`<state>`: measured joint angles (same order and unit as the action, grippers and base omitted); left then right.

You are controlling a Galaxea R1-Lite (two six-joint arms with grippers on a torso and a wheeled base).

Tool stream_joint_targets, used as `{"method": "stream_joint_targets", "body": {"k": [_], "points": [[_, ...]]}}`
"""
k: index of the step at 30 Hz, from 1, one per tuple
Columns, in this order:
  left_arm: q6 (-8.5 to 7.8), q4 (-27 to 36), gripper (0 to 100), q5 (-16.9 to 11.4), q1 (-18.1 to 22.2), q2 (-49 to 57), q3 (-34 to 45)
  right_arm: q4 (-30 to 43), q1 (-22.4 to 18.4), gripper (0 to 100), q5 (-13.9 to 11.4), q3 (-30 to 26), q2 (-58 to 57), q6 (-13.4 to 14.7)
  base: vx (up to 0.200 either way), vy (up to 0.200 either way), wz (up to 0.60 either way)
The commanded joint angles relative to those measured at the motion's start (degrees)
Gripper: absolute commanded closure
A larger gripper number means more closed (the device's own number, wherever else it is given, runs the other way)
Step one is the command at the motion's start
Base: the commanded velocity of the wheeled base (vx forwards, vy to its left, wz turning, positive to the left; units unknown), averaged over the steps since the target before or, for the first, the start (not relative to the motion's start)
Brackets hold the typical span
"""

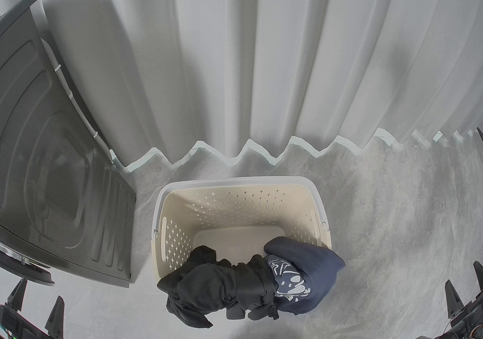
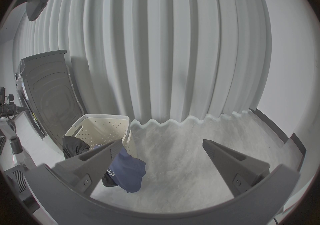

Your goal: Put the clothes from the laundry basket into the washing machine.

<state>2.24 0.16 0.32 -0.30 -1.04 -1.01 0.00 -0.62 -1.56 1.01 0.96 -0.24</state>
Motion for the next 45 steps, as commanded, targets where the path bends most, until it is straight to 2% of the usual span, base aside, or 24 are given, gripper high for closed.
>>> {"method": "stream_joint_targets", "body": {"k": [1,4,10,30,37,45], "points": [[0.04,0.02,0,0.03,0.04,0.6,0.84,0.0,0.01,0,-0.02,-0.92,-0.17,-0.02,0.0,0.0,0.0],[0.04,0.02,0,0.03,0.04,0.6,0.84,0.0,0.01,0,-0.02,-0.92,-0.17,-0.02,0.0,0.0,0.0],[0.04,0.02,0,0.03,0.04,0.6,0.84,0.0,0.01,0,-0.02,-0.92,-0.17,-0.02,0.2,0.0,0.0],[0.04,0.02,0,0.03,0.04,0.6,0.84,0.0,0.01,0,-0.02,-0.92,-0.17,-0.02,0.02,0.0,0.0],[0.13,0.02,0,0.03,0.04,0.6,0.84,0.0,0.01,0,-0.02,-0.92,-0.17,-0.02,0.2,0.0,0.0],[0.04,0.02,0,0.03,0.04,0.6,0.84,0.0,0.01,0,-0.02,-0.92,-0.17,-0.02,0.05,0.0,0.0]]}}
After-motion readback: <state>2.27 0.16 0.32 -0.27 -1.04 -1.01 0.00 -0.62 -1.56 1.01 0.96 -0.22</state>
